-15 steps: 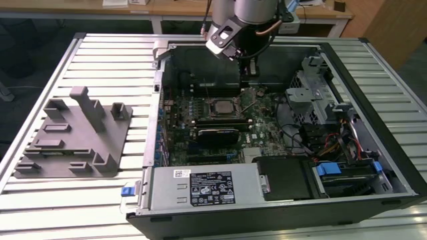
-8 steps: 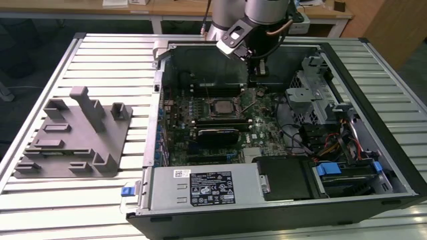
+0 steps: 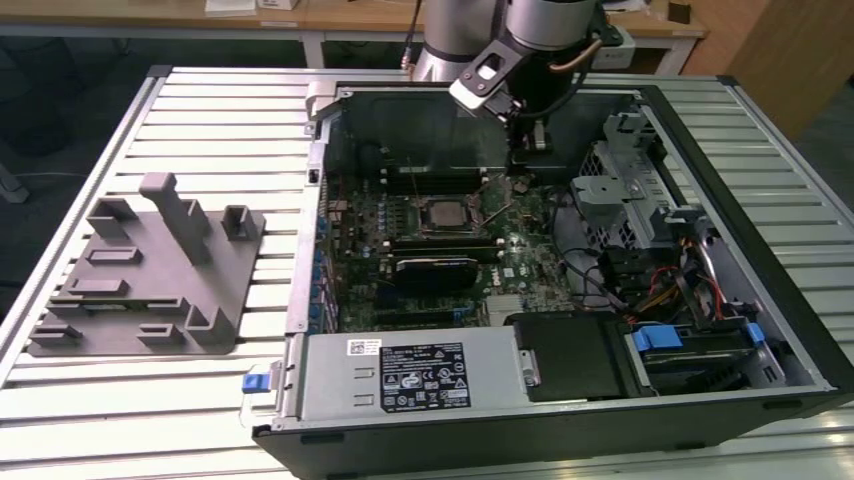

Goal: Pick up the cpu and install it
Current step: 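Close the cpu cover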

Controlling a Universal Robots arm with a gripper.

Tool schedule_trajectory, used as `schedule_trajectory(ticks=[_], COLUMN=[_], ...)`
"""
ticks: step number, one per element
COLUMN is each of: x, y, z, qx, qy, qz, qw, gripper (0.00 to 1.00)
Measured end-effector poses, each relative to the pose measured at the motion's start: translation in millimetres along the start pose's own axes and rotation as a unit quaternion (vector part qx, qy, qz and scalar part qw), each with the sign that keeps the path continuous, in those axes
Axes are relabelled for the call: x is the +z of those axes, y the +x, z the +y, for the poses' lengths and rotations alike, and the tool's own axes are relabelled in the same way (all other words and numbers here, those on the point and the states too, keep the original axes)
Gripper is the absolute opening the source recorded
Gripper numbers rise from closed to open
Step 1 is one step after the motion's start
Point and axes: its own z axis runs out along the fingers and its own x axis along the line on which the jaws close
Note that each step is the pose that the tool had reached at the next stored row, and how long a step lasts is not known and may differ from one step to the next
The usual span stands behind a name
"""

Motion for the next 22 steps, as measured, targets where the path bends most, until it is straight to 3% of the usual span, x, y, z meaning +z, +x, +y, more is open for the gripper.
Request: schedule_trajectory(ticks=[3, 11, 22], x=[0.5, 1.4, 12.3], y=[0.0, 0.0, -0.1], z=[4.6, 5.1, 9.6], qx=[0.0, 0.0, 0.0], qy=[0.0004, 0.0003, 0.0004], qz=[0.0, 0.0002, 0.0], qw=[1.0, 1.0, 1.0], gripper=[0.11, 0.11, 0.11])
